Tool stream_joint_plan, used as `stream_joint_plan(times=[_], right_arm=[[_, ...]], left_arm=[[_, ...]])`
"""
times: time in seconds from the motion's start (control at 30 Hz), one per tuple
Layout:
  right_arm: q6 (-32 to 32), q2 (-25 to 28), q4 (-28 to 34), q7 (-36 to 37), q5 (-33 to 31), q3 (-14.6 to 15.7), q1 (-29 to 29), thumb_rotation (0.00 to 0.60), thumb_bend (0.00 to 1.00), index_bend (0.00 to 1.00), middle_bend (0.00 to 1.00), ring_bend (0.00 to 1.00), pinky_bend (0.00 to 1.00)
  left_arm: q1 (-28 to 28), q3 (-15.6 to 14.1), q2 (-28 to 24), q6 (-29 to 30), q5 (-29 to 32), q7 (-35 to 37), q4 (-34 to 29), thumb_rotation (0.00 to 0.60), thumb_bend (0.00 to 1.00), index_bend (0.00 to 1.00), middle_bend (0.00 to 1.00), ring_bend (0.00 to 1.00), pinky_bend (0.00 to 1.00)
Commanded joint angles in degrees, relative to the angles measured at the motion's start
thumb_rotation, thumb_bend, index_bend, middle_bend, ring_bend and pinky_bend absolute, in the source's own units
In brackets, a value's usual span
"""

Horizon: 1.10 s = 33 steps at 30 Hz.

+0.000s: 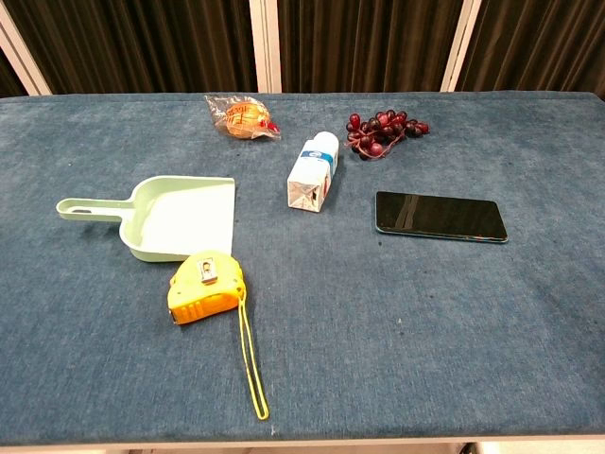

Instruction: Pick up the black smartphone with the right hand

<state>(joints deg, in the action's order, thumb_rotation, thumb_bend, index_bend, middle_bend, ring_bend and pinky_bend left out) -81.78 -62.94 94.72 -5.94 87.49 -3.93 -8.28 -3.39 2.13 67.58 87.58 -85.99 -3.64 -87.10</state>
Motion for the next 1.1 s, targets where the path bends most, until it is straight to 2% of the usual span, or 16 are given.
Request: stream_joint_plan(times=[0.03,0.13,0.27,0.47,0.67,0.83,1.1], right_arm=[[0.86,-1.11,0.44,0.49,-0.87,-0.11,-0.35,0.6,0.22,0.07,0.14,0.0,0.08],[3.12,-2.62,2.19,0.14,-2.24,-0.73,-1.75,0.6,0.22,0.1,0.13,0.0,0.08],[7.89,-5.52,4.18,-3.62,-4.09,-1.77,-5.17,0.6,0.21,0.19,0.09,0.0,0.08],[16.2,-13.05,4.3,-11.28,-11.74,-5.07,-11.92,0.6,0.21,0.29,0.09,0.0,0.07],[22.45,-21.25,-1.08,-18.0,-21.18,-7.3,-17.99,0.6,0.21,0.32,0.09,0.0,0.07],[24.7,-27.32,-7.54,-20.78,-26.59,-8.33,-21.51,0.6,0.21,0.33,0.09,0.0,0.07],[26.05,-31.27,-12.8,-20.76,-29.4,-8.37,-24.06,0.6,0.21,0.36,0.09,0.0,0.06]], left_arm=[[-0.11,0.11,0.14,-0.25,0.24,0.02,0.1,0.6,0.09,0.14,0.13,0.06,0.0],[-0.33,0.28,0.23,-0.48,0.29,0.06,0.2,0.6,0.09,0.14,0.13,0.06,0.0],[-0.28,0.16,0.53,0.03,-0.38,0.17,0.3,0.6,0.09,0.14,0.13,0.06,0.0],[-0.06,-0.07,0.66,0.47,-0.84,0.18,0.48,0.6,0.09,0.14,0.13,0.06,0.0],[-0.03,-0.12,0.85,0.28,-0.72,0.28,0.72,0.6,0.09,0.14,0.13,0.06,0.0],[-0.18,-0.07,1.09,-0.3,-0.31,0.37,1.03,0.6,0.09,0.14,0.13,0.06,0.0],[-0.39,0.01,1.54,-1.09,0.28,0.47,1.52,0.6,0.09,0.14,0.13,0.06,0.0]])
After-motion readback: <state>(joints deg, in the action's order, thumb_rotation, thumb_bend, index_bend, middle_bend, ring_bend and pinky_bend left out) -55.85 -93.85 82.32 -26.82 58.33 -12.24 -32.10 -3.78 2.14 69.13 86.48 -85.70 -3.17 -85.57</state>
